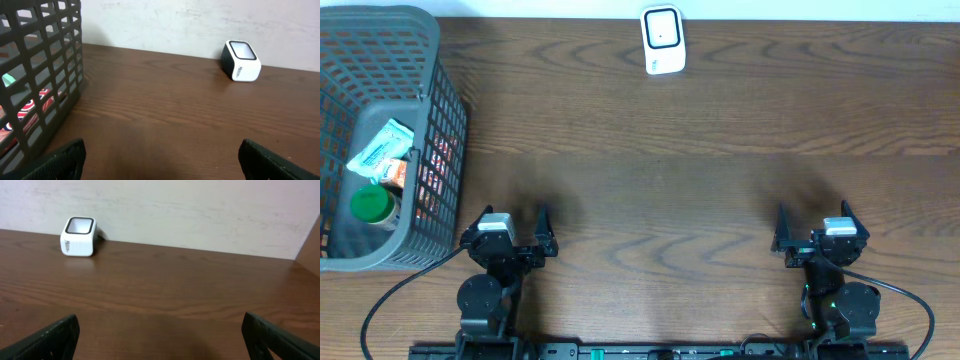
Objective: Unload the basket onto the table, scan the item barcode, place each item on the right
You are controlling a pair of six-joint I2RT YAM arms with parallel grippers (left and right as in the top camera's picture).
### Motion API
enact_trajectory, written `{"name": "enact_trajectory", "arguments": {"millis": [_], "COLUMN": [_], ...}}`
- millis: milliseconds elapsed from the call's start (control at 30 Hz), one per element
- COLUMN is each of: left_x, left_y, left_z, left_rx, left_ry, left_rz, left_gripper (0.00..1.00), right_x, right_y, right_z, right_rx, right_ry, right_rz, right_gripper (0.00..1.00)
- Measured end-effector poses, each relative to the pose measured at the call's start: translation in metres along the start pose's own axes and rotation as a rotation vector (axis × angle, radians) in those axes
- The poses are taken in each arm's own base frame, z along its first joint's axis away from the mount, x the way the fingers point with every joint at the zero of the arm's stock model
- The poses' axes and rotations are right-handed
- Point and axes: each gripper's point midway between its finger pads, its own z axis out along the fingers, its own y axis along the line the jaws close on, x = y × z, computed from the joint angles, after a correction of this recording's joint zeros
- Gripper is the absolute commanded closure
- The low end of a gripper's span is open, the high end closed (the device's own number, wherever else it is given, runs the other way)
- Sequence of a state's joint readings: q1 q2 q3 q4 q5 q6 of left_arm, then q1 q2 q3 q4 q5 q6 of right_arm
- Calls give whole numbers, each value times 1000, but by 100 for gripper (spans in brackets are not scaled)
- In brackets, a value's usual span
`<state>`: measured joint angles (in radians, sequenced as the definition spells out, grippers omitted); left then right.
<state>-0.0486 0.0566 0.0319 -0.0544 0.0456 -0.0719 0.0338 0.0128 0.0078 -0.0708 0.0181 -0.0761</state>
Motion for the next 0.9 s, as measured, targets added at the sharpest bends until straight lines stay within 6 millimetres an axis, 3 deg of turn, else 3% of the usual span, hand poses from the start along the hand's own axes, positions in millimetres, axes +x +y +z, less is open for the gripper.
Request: {"name": "enact_trajectory", "arguments": {"millis": [367, 567, 700, 900], "left_x": [-1, -69, -117, -148], "left_y": [-3, -19, -35, -47], "left_z": [-10, -34, -38, -36], "left_rx": [6, 41, 88, 81], "left_ry": [88, 89, 121, 425], "left_rz": [-20, -41, -52, -84], "left_gripper": [2, 2, 2, 2], "right_x": [0, 0, 0, 1], "right_y": [0, 0, 0, 0], "right_z": [0, 0, 0, 0], "right_rx": [0, 0, 0, 0], "right_ry": [0, 0, 1, 3], "right_rz": [0, 0, 0, 0], "right_gripper": [1, 1, 1, 1]}}
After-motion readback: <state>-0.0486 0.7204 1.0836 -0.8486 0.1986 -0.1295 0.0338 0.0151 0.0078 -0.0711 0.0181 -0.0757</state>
